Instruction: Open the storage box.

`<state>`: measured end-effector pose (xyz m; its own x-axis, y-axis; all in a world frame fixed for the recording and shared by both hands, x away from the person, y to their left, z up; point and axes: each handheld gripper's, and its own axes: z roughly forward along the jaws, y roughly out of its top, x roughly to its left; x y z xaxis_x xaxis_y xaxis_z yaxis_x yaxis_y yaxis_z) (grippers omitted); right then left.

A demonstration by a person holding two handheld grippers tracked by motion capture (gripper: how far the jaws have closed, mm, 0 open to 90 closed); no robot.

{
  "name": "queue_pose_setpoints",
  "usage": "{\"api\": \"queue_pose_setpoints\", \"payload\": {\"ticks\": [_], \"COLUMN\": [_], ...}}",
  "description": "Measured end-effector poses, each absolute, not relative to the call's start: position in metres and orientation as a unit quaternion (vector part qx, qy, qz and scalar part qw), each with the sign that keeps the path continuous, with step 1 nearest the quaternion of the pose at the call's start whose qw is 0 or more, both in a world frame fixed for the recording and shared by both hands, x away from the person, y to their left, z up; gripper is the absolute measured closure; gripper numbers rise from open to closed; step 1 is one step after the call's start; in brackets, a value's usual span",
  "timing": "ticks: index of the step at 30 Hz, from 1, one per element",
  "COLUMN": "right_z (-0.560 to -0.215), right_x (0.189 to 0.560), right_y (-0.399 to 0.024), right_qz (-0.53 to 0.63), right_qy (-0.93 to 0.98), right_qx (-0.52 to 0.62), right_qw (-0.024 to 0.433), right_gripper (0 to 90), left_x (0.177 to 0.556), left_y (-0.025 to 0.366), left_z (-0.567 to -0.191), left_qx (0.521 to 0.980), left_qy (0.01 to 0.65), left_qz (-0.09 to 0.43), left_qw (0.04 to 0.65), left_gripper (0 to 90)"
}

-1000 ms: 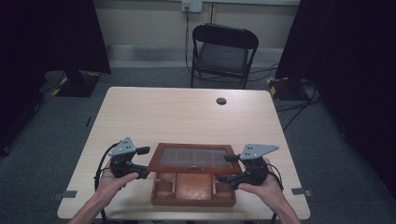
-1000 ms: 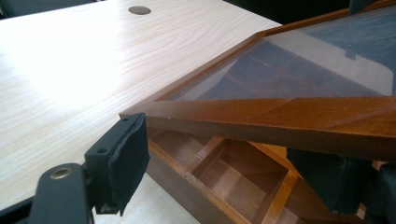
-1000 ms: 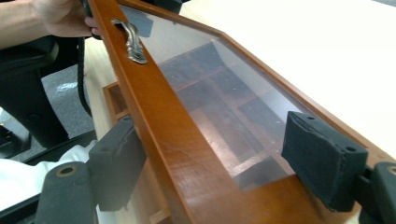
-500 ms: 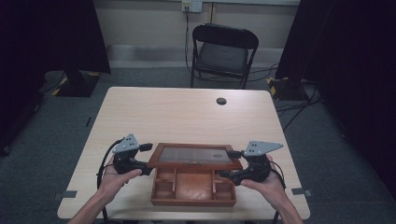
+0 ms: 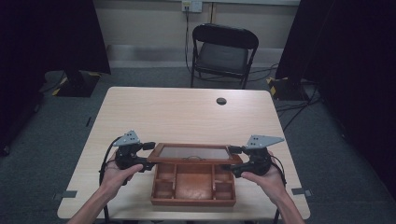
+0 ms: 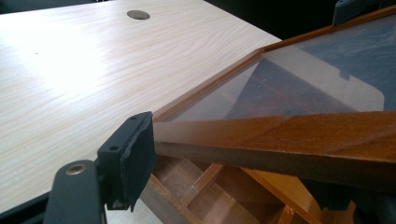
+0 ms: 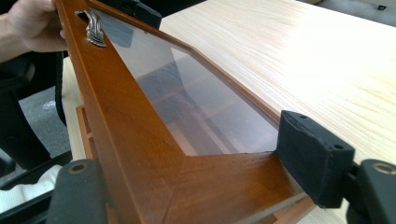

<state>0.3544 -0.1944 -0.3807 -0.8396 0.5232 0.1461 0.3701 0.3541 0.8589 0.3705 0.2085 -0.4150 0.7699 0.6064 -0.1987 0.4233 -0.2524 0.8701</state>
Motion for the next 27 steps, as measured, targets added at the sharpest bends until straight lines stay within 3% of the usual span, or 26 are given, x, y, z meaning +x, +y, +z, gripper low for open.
{"api": "queue_pose_setpoints", "payload": {"ticks": [14, 19, 27], "right_z": [-0.376, -0.376, -0.375], "right_x": [0.366, 0.367, 0.372], "right_y": [-0.201, -0.202, -0.204], "right_qz": [0.521, 0.521, 0.53], "right_qy": [0.802, 0.801, 0.793], "right_qx": [0.282, 0.285, 0.29], "right_qw": [0.07, 0.073, 0.079], "right_gripper": [38.5, 40.4, 43.2], "left_x": [0.382, 0.384, 0.389], "left_y": [0.205, 0.205, 0.206], "left_z": [-0.411, -0.412, -0.412], "left_qx": [0.785, 0.781, 0.782], "left_qy": [0.33, 0.339, 0.333], "left_qz": [0.09, 0.094, 0.093], "left_qw": [0.517, 0.516, 0.519], "left_gripper": [31.9, 29.2, 36.5]}}
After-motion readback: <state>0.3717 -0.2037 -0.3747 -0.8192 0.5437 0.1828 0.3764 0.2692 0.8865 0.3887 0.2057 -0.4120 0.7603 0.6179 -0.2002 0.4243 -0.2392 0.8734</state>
